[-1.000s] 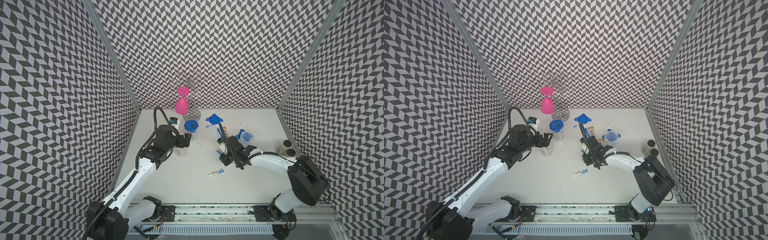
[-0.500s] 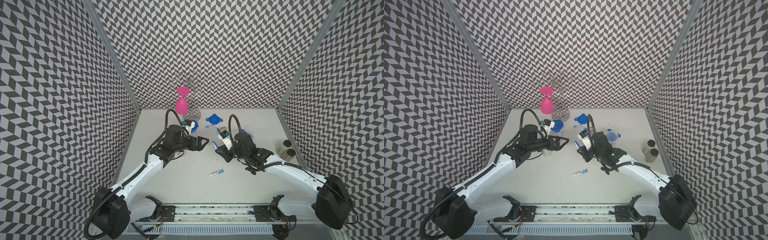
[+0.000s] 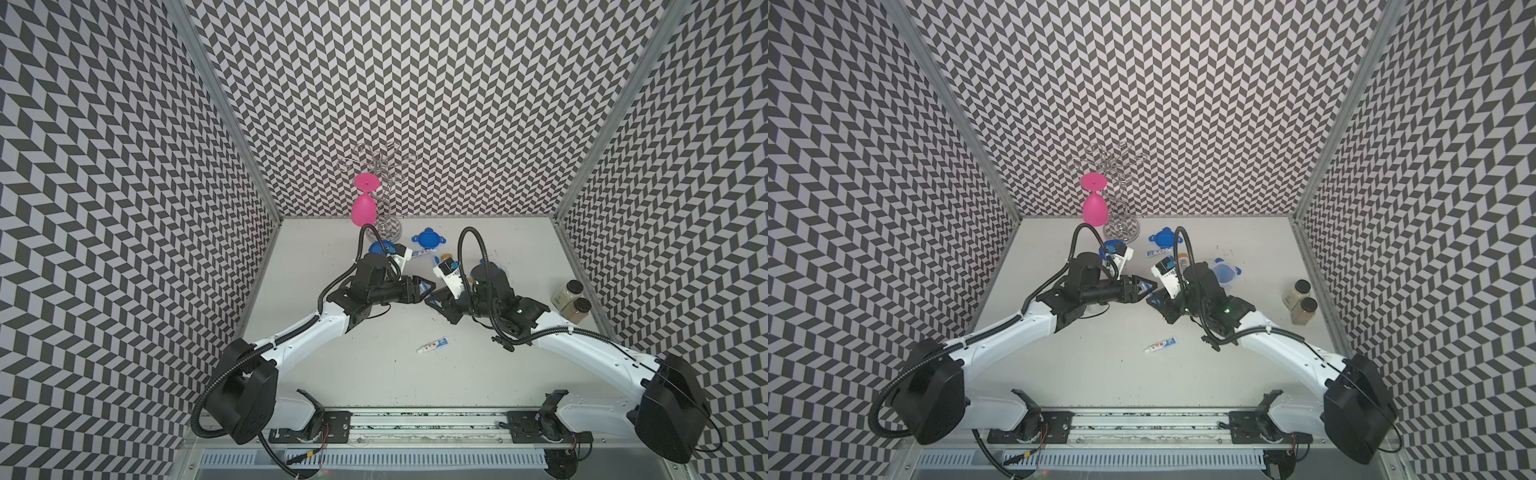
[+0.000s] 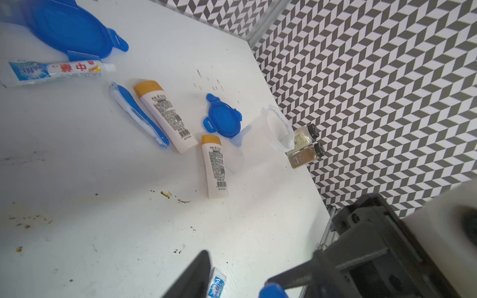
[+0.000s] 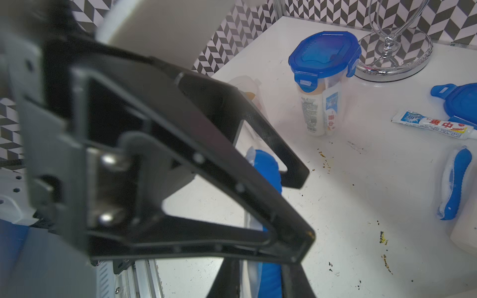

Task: Pack away toiletry kits
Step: Pick up the toiletry item from the center of the board, then place the toiletry item into the container.

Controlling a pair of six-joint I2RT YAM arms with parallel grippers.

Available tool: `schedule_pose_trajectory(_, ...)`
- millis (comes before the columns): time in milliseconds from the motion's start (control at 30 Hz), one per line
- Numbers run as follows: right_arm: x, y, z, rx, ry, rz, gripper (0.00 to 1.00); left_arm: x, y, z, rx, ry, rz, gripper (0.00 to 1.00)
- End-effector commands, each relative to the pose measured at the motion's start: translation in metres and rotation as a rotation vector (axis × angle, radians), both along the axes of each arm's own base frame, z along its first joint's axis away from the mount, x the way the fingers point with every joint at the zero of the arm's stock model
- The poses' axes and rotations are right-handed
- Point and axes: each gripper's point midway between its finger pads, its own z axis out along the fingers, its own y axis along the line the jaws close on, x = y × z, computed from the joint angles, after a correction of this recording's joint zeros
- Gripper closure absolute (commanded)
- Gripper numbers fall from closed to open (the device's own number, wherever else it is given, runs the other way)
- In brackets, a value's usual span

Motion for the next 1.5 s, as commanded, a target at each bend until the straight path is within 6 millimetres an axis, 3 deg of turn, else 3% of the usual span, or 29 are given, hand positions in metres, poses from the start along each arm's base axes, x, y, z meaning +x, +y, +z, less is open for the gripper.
schedule_pose_trajectory(0,0.003,0.007,0.029,0.069,-0.071,0.011,0.99,0.001,-0.007,0.013,-0.033,-0.028,-0.008,0.55)
schedule_pose_trajectory(167,0.006,0.008,0.031,0.062,-0.073,0.0,0.97,0.0,0.004,0.012,-0.008,-0.04,0.016,0.84)
schedule_pose_trajectory(267,0.007,0.008,0.029,0.059,-0.068,-0.008,0.73,0.004,0.019,0.016,0.001,-0.05,0.044,1.0)
schedule_pose_trajectory(400,0.007,0.001,0.022,0.031,-0.057,-0.035,0.35,0.02,0.055,0.021,0.057,-0.089,0.131,1.0)
schedule_pose_trajectory(600,-0.002,-0.016,-0.022,-0.096,0.055,-0.073,0.17,0.052,0.133,0.029,0.3,-0.208,0.359,1.0)
schedule_pose_trajectory(700,-0.012,-0.019,-0.058,-0.141,0.179,-0.076,0.15,0.067,0.166,0.023,0.439,-0.227,0.466,1.0)
schedule_pose_trajectory(767,-0.017,-0.025,-0.084,-0.212,0.275,-0.097,0.15,0.073,0.178,0.022,0.489,-0.251,0.51,1.0)
schedule_pose_trajectory(900,-0.026,-0.041,-0.119,-0.347,0.403,-0.137,0.15,0.082,0.185,0.018,0.534,-0.269,0.541,1.0)
schedule_pose_trajectory(1200,-0.056,-0.048,-0.149,-0.389,0.597,-0.114,0.17,0.079,0.191,0.006,0.563,-0.266,0.554,1.0)
schedule_pose_trajectory(1467,-0.07,-0.037,-0.162,-0.373,0.7,-0.04,0.18,0.072,0.191,-0.015,0.584,-0.242,0.528,1.0)
